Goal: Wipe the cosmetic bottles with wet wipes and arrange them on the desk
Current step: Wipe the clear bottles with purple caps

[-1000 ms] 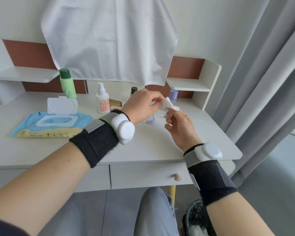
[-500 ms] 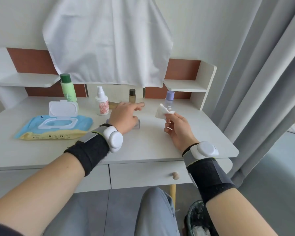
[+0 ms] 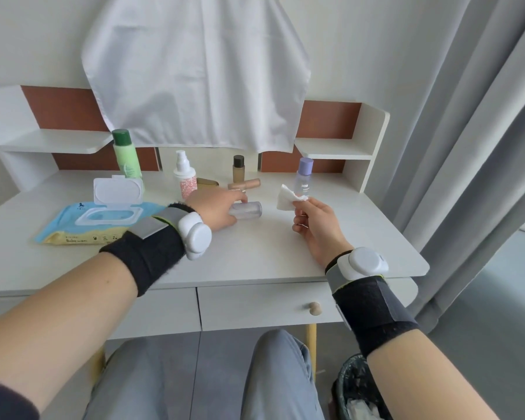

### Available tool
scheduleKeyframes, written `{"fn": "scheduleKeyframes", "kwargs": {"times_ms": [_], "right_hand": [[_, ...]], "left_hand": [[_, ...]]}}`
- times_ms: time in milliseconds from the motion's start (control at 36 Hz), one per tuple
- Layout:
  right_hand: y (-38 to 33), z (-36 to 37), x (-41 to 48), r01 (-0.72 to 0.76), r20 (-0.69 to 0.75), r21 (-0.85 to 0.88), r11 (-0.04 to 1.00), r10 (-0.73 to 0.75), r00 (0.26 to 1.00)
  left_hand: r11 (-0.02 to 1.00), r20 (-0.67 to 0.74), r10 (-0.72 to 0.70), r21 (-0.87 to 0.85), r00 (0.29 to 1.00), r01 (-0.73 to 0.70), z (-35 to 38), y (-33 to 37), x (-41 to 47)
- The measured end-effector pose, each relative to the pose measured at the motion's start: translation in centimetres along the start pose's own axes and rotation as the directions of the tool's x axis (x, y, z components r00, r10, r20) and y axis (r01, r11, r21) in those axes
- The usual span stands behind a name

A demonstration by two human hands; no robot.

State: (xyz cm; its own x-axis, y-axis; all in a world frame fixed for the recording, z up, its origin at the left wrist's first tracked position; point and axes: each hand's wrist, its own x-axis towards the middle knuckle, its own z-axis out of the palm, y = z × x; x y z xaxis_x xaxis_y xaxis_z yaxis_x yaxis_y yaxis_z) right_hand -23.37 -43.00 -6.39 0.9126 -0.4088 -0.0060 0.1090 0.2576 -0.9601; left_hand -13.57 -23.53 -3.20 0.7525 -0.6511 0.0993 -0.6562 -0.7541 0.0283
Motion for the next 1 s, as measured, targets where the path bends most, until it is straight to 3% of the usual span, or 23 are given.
{"fn": "scheduleKeyframes", "kwargs": {"times_ms": [167, 278, 389, 500, 695, 833, 917, 1000], "right_hand": [[0.1, 0.0, 0.0, 0.001, -0.020, 0.007, 1.000, -0.001, 1.000], [0.0, 0.0, -0.1, 0.008, -0.035, 0.011, 1.000, -0.007, 0.999], [0.0, -0.3, -0.3, 0.026, -0.065, 0.024, 0.999, -0.025, 0.998], [0.1, -0.8, -0.5, 0.066, -0.089, 0.007, 0.998, -0.065, 0.994], [0.1, -1.1, -0.8, 0.081, -0.086, -0.017, 0.997, -0.082, 0.993], [-0.9, -2.1, -1.5, 0.100, -0.143, -0.035, 0.994, -0.104, 0.984], [-1.5, -3.8, -2.2, 0.150, -0.273, -0.039, 0.988, -0.155, 0.949], [-2.1, -5.3, -2.9, 0.204, -0.353, -0.071, 0.976, -0.216, 0.910]], "left_hand": [[0.929, 0.029, 0.085, 0.360, 0.996, -0.090, -3.7, 3.6, 1.6], [0.757, 0.062, 0.119, 0.640, 0.991, -0.131, -4.8, 6.0, 3.0], [0.646, 0.089, 0.222, 0.732, 0.971, -0.215, -4.3, 7.0, 3.5], [0.617, 0.077, 0.287, 0.747, 0.955, -0.246, -3.9, 6.8, 3.9], [0.650, 0.090, 0.367, 0.687, 0.926, -0.325, -3.8, 6.1, 4.0], [0.737, -0.032, 0.410, 0.601, 0.912, -0.310, -3.8, 6.7, 3.9], [0.855, -0.106, 0.409, 0.392, 0.907, -0.340, -3.3, 9.5, 3.6], [0.947, -0.210, 0.304, -0.036, 0.929, -0.318, -2.3, 12.2, 3.3]]}}
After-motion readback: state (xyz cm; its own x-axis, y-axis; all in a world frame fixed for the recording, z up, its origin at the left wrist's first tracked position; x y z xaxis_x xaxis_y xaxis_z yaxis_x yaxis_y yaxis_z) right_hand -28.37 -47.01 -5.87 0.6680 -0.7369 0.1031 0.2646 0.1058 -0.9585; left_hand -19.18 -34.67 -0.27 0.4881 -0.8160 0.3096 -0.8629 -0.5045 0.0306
